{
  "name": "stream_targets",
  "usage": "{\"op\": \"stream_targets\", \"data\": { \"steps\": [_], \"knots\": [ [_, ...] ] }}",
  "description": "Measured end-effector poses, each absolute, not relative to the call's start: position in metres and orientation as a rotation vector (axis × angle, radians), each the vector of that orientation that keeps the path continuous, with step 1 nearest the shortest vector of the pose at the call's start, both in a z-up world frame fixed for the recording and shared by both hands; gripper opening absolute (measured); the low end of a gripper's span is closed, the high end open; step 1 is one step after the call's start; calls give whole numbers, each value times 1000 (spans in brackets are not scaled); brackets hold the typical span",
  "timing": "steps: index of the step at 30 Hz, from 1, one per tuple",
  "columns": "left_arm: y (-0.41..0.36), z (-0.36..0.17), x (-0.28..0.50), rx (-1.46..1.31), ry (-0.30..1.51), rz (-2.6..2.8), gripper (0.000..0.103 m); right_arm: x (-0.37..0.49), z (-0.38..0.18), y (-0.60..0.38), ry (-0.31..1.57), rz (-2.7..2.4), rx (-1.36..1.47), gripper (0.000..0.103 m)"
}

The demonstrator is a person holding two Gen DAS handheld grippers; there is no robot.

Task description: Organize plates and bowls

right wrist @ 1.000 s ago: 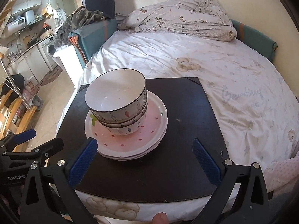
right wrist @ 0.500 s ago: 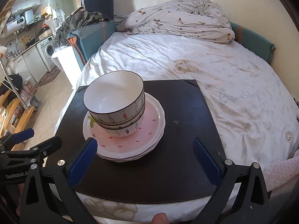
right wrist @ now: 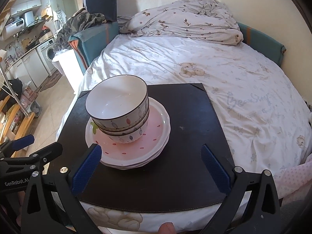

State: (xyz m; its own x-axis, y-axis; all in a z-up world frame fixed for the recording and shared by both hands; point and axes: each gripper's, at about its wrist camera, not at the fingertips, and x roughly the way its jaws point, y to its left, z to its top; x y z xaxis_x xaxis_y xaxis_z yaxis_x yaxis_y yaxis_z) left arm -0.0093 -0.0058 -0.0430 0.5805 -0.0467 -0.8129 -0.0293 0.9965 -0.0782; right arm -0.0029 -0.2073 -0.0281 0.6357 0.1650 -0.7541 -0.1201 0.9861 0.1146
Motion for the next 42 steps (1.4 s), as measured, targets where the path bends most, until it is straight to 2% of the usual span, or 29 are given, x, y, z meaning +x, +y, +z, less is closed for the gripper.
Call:
{"op": "stream_targets", "data": {
  "steps": [42],
  "knots": [
    [-1, -43, -8, -113, 959, 11, 103, -3, -29, -213, 865, 151, 56, 103]
  ]
}}
